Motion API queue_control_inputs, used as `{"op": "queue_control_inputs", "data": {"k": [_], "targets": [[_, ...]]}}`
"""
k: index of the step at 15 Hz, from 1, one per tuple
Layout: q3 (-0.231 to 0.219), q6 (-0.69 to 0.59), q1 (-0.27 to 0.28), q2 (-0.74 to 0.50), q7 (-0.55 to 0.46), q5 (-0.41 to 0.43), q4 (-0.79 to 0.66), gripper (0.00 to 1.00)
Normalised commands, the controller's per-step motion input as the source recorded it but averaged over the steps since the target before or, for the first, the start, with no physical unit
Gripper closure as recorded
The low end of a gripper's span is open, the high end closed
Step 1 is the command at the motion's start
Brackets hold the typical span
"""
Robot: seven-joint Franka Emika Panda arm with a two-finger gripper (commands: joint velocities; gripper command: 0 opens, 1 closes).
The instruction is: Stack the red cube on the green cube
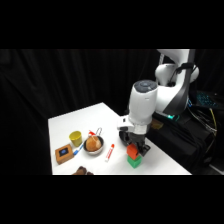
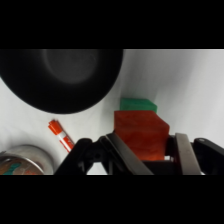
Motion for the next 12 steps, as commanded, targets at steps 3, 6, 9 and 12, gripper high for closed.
{"op": "queue_control_inputs", "data": {"k": [3,6,9,12], "targets": [[-0.064,0.11,0.09,0.07,0.02,0.059,0.05,0.74],[-0.043,0.12,0.072,0.04,-0.02,0.114,0.02,0.74],[-0.028,0.11,0.076,0.01,-0.03,0.126,0.0,0.74],[-0.027,0.09,0.086,0.0,-0.02,0.112,0.0,0.23]]}}
